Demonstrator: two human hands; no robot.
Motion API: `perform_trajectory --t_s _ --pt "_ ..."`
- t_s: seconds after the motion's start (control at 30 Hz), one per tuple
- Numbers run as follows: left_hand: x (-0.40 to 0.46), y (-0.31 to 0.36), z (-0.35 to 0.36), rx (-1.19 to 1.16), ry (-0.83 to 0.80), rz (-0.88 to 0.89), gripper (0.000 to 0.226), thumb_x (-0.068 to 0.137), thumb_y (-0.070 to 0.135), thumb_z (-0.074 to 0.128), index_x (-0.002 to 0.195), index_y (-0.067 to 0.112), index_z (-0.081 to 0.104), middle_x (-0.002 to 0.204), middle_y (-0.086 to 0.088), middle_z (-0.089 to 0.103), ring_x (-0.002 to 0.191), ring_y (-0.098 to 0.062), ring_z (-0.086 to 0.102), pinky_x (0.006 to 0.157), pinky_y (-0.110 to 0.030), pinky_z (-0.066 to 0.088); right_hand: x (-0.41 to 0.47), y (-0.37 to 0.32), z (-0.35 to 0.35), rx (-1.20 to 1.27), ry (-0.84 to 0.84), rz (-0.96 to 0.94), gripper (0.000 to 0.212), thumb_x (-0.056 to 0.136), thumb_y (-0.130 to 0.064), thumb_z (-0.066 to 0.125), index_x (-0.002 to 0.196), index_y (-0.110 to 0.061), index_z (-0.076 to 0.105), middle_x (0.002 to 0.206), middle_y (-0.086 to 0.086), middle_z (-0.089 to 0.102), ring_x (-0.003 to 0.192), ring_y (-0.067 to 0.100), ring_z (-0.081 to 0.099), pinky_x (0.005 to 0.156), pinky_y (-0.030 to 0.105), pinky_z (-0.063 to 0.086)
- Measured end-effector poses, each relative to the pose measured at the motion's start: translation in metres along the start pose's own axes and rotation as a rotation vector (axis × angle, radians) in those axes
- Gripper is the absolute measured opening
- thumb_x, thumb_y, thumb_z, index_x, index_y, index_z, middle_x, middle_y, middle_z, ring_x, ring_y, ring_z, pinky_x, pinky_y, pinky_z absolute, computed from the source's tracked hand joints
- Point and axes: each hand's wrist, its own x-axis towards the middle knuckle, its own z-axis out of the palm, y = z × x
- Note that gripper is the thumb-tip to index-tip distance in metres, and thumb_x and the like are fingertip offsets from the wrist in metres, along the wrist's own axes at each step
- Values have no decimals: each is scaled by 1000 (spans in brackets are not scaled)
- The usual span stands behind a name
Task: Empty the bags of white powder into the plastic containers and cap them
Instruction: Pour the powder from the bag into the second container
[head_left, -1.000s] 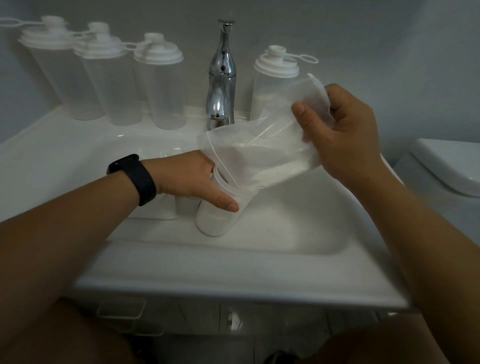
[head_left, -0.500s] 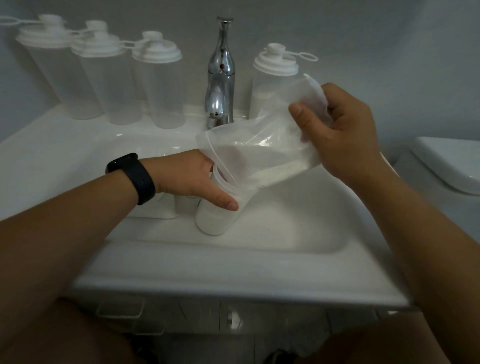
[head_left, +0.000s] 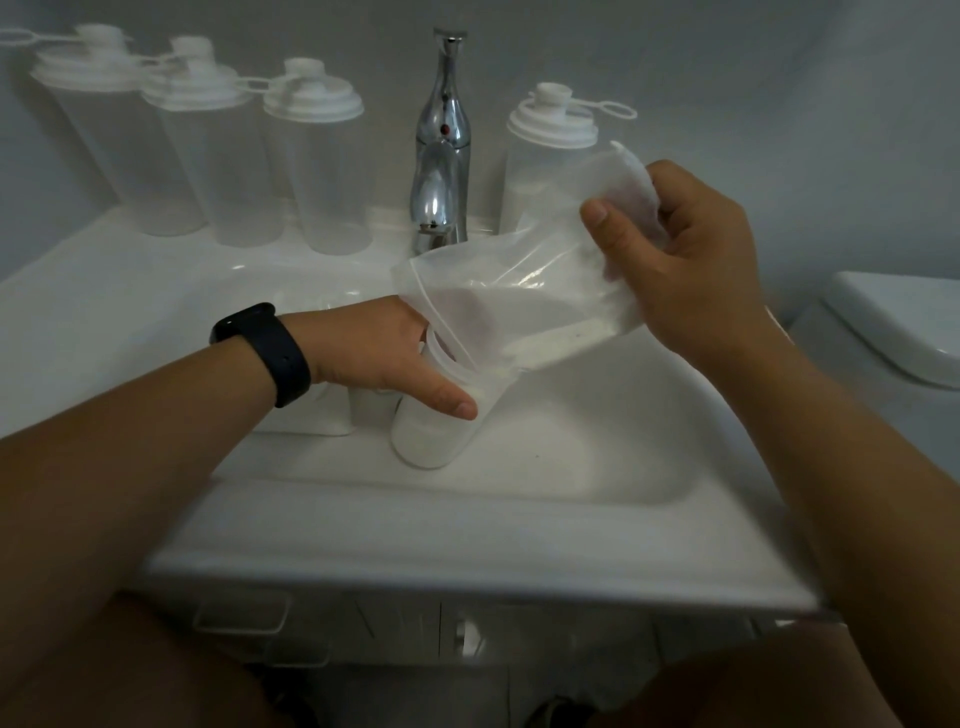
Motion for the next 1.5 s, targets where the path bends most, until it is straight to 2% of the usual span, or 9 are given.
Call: perform_trajectory --t_s 0.2,0.33,0.5,0.7,1.0,1.13,1.5 --pt "0 -1 0 -1 -2 -7 62 60 46 87 114 51 57 111 45 62 108 18 58 87 1 41 0 1 0 -4 0 -5 34 98 -30 67 91 3 64 74 5 62 61 -3 58 59 10 41" --pt "-1 0 0 10 -3 -22 61 58 50 86 112 52 58 110 44 63 106 19 58 86 3 40 0 0 1 4 -8 4 34 99 -31 67 93 3 64 74 0 62 62 -4 57 59 11 42" --pt "1 0 0 19 -6 -27 56 58 50 86 107 48 61 104 43 65 103 16 61 84 0 42 1 -1 -2 25 19 9 22 99 -29 67 88 -11 61 69 -10 59 60 -3 57 60 10 40" --pt "1 1 1 19 -11 -4 58 60 46 86 110 51 57 104 50 60 104 22 56 85 4 38 0 -2 -1 17 8 -8 23 99 -29 67 91 -8 62 72 -11 60 61 -4 59 60 9 41" --pt "0 -1 1 -4 -12 -4 63 59 46 87 114 52 56 109 48 61 107 21 56 87 3 39 0 -2 -1 1 -16 -17 19 99 -29 66 93 -11 63 74 -14 59 64 -6 59 61 6 40" --pt "1 0 1 6 -13 2 61 59 47 86 113 51 57 110 47 61 108 19 57 87 3 39 0 -2 -1 -7 24 -32 22 99 -30 67 87 -12 60 70 -14 56 61 -4 55 59 8 38" --pt "2 -3 1 10 -14 0 64 60 50 87 116 53 55 113 43 62 111 17 57 90 1 41 -1 -3 -1 8 -13 -22 26 99 -27 67 89 -3 63 72 -9 59 62 -5 59 59 8 40"
